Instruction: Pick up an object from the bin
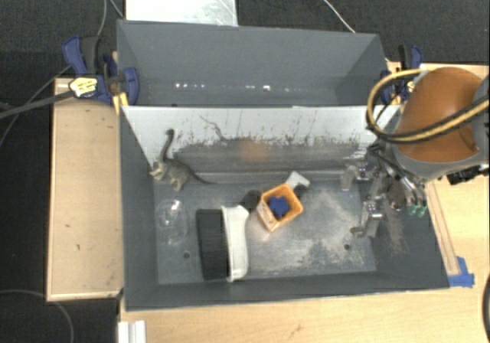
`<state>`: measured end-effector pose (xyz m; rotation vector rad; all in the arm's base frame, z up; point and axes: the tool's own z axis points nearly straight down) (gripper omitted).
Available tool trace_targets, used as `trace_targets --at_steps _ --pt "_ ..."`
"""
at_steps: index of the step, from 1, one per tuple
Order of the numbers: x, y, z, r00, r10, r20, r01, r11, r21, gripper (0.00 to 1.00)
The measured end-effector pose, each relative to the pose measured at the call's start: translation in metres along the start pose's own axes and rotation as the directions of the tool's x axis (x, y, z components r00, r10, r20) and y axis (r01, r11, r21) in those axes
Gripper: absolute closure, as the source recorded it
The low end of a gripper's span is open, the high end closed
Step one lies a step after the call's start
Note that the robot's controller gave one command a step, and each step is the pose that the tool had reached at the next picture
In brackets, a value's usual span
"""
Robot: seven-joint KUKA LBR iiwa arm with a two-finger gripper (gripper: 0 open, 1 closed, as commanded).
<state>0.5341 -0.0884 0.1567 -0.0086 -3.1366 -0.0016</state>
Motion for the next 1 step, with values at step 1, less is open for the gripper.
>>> trace_targets --at_steps 1 --pt "-0.0019 0.0002 -0.0045 1.000 -0.005 0.008 0.005 1.000 0.002 0.00"
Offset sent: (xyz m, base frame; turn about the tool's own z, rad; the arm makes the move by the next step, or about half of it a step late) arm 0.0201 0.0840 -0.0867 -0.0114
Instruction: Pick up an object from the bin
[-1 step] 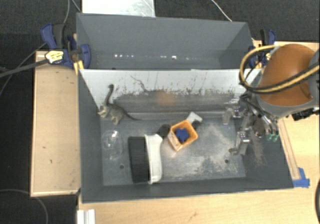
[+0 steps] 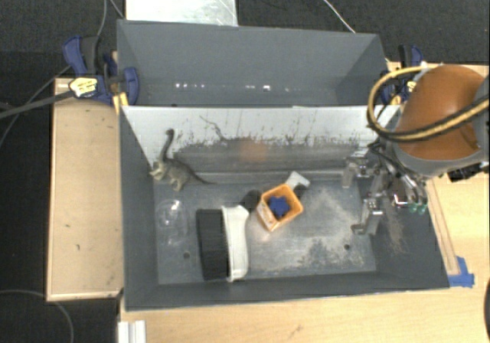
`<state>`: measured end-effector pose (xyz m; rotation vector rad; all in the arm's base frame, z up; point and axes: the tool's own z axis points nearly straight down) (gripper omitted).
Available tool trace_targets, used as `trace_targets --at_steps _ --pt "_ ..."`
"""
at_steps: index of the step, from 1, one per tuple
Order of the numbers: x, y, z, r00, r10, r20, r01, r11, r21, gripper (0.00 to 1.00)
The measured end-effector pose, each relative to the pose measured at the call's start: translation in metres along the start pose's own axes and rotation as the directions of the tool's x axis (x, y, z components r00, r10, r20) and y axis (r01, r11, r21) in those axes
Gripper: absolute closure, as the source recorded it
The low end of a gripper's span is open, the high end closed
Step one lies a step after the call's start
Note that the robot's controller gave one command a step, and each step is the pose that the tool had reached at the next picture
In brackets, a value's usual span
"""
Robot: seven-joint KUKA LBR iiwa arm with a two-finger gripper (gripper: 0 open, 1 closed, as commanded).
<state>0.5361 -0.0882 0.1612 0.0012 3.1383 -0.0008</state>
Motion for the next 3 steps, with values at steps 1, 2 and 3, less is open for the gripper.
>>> trace_targets --at_steps 1,2,3 --pt "-0.019 0.085 0.090 1.000 -0.008 -0.003 0.008 1.000 -0.003 0.00" --pt "-0.016 0.075 0.029 0.962 -0.272 0.006 0.272 0.962 0.002 0.00" --pt "-0.017 0.169 0.061 0.994 -0.109 -0.002 0.108 0.994 -0.008 0.00"
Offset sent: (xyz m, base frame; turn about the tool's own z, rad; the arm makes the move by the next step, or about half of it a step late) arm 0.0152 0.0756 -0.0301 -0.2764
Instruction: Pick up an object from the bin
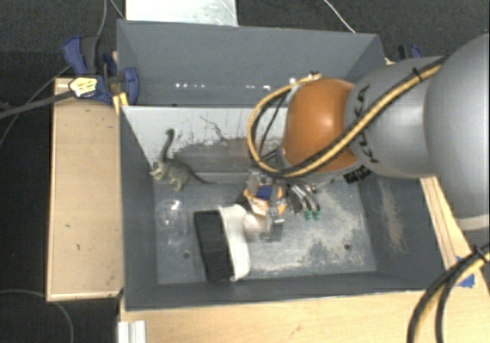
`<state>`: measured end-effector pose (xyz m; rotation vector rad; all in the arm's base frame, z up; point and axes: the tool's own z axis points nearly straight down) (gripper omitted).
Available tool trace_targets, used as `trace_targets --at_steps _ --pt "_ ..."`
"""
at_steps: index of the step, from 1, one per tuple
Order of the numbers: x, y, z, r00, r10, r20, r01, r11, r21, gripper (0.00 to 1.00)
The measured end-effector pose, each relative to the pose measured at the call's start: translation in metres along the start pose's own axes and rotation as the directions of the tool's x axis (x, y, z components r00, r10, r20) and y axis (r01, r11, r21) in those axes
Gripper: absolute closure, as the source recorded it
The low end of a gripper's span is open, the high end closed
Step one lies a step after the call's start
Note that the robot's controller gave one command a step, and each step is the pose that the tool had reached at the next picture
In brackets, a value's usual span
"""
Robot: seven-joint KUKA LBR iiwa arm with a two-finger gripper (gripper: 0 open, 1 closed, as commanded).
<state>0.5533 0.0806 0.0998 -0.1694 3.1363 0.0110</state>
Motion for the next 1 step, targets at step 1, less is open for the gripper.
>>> trace_targets --at_steps 1 --pt "-0.0181 -0.0311 0.0290 0.988 -0.156 0.010 0.156 0.988 0.010 0.00"
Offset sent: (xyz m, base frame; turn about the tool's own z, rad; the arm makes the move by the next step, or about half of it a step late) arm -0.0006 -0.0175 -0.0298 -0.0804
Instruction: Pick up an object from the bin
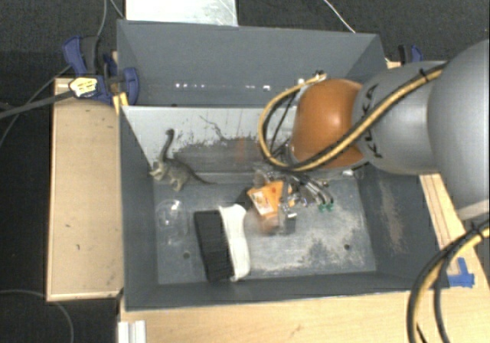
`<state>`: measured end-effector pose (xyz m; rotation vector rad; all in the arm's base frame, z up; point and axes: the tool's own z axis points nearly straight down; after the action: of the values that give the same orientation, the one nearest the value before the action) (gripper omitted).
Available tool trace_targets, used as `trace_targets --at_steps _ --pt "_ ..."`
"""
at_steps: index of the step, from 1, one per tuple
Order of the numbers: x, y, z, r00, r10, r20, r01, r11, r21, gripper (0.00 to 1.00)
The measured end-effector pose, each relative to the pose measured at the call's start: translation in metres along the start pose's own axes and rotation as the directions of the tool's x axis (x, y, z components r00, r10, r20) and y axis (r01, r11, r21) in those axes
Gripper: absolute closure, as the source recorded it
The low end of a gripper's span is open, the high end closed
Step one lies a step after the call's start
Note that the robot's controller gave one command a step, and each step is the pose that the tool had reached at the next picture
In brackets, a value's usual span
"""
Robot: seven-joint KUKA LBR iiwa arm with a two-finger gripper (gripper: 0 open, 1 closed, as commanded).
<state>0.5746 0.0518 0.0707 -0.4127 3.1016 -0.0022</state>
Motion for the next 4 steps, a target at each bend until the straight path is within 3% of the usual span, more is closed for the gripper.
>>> trace_targets --at_steps 1,4 --pt "0.014 0.014 -0.004 0.997 0.079 0.004 -0.079 0.997 -0.006 1.00" --pt "0.015 0.015 -0.016 0.997 0.077 0.001 -0.077 0.997 -0.007 1.00"
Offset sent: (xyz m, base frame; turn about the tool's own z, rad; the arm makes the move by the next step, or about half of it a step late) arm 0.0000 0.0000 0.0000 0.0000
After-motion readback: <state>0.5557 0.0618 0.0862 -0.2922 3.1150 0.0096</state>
